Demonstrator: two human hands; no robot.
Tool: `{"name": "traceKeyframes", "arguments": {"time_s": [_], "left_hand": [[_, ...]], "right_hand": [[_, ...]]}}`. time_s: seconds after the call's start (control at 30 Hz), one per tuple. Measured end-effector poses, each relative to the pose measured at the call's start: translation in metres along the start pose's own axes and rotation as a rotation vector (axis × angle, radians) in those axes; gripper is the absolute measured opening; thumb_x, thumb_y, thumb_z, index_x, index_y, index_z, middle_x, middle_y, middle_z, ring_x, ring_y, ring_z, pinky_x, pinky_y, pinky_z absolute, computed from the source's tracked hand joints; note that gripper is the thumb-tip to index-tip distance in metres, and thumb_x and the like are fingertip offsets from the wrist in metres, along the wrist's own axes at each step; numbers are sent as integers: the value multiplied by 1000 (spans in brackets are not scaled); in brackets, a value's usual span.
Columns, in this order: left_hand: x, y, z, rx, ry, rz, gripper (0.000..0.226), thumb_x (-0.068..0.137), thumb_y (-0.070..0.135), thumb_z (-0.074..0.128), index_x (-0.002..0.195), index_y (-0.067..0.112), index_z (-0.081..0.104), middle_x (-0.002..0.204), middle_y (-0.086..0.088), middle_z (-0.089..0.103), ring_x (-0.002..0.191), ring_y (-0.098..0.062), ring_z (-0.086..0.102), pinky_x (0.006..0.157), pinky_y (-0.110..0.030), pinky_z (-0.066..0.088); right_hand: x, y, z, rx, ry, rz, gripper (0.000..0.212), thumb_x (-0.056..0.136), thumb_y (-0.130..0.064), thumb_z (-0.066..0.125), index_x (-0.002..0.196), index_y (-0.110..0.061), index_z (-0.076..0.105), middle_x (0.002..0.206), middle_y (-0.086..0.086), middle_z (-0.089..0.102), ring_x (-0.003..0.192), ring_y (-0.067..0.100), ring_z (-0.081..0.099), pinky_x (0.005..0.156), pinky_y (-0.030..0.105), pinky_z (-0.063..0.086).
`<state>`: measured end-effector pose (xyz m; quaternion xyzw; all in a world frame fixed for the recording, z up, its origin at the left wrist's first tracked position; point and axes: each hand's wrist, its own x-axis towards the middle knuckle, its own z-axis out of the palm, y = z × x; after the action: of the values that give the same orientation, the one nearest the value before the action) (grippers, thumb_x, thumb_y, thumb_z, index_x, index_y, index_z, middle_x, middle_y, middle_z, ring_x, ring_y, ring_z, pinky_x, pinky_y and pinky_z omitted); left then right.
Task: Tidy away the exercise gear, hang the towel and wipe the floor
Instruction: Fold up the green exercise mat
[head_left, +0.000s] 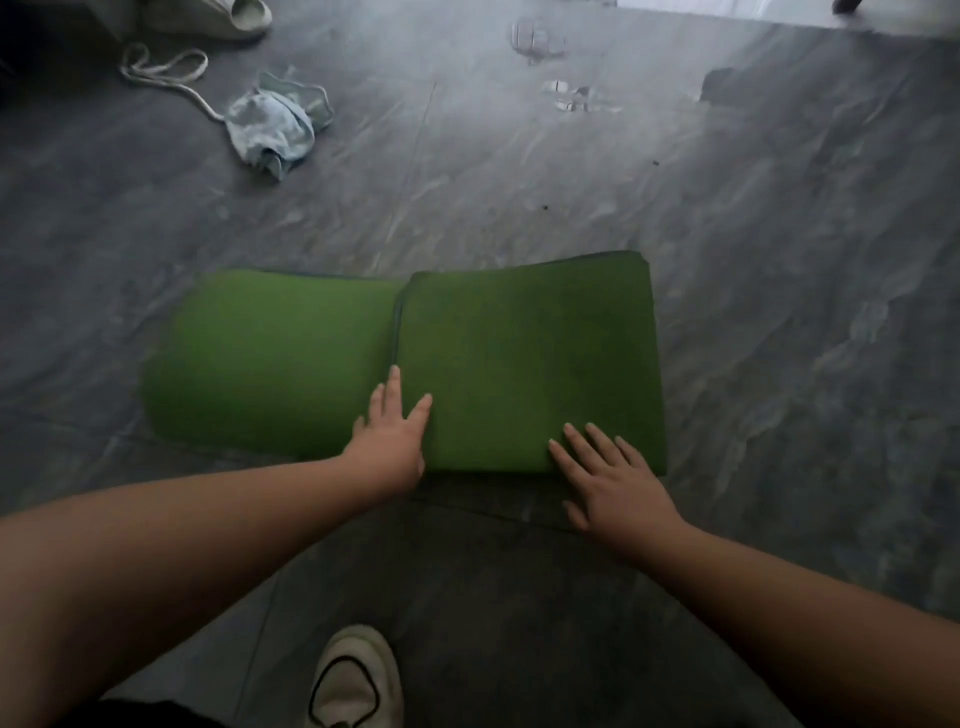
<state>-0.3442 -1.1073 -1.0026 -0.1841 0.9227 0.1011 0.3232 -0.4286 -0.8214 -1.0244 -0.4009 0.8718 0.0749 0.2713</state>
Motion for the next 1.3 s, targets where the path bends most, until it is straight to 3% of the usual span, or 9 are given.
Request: {"name": "traceKeyframes", "arguments": {"time_s": [0.13, 0.3, 0.37, 0.53, 0.63, 0.83, 1.03, 1.13, 1.3], "left_hand": [[5, 17, -8, 209, -52, 222, 104, 83, 14, 58, 154, 36, -15, 158, -7, -36, 147, -34, -25, 116, -68, 3], [1, 20, 13, 274, -120, 273, 110, 87, 52, 61, 147, 40, -30, 153, -2, -42, 141, -35, -36, 105, -80, -7], [5, 11, 15, 293, -89, 247, 110, 91, 35, 62, 140, 49, -35, 148, -1, -48, 138, -36, -40, 102, -82, -6], [12, -7, 10, 309, -56, 270, 107, 92, 0, 46, 137, 49, -38, 153, -8, -43, 141, -45, -33, 114, -67, 18], [12, -12, 10, 375, 11, 338, 100, 94, 3, 45, 145, 41, -32, 150, -10, -44, 143, -39, -32, 116, -63, 18], [22, -23, 11, 451, 30, 402, 97, 95, 6, 39, 139, 45, -38, 150, -7, -42, 140, -37, -37, 117, -61, 10], [33, -30, 11, 318, -51, 417, 106, 88, -1, 41, 133, 56, -37, 150, -1, -41, 143, -32, -34, 118, -55, 22], [38, -32, 1, 64, -28, 286, 117, 81, 2, 64, 145, 56, -18, 150, 0, -47, 144, -27, -34, 121, -48, 19], [40, -38, -3, -430, -103, 123, 135, 64, 19, 92, 148, 58, -7, 151, 0, -47, 151, -33, 6, 117, -41, 31]], "right_hand": [[5, 8, -17, 73, 132, 42, 65, 83, -48, 49, 145, -32, 44, 159, 0, 36, 143, 26, 37, 103, 49, 38], [11, 30, -17, 94, 10, 186, 97, 84, -62, 56, 151, -45, -13, 161, -1, -31, 148, 35, -25, 113, 69, 1], [11, 31, -13, 85, -31, 165, 105, 85, -49, 61, 149, -46, -22, 158, -2, -36, 145, 36, -30, 114, 70, 6], [14, 42, -8, 63, 32, 152, 98, 90, -14, 51, 149, -51, -17, 165, -4, -19, 150, 33, -16, 117, 55, 25], [13, 44, -13, 76, 56, 175, 95, 87, -20, 55, 152, -50, -8, 166, -5, -12, 150, 33, -6, 105, 45, 41], [13, 41, -7, -20, 37, 164, 98, 87, -39, 57, 152, -44, -15, 166, -1, -13, 150, 35, -1, 96, 41, 44], [23, 39, -12, -17, -68, 138, 101, 87, -45, 57, 150, -44, -21, 164, -1, -22, 151, 35, -8, 102, 49, 42], [27, 39, -17, 34, -97, 140, 99, 87, -47, 59, 152, -45, -16, 165, -3, -19, 150, 35, -5, 104, 51, 42], [27, 43, -22, 224, 7, 162, 88, 80, -54, 65, 150, -50, 13, 163, -8, 1, 147, 27, 1, 108, 53, 38]]}}
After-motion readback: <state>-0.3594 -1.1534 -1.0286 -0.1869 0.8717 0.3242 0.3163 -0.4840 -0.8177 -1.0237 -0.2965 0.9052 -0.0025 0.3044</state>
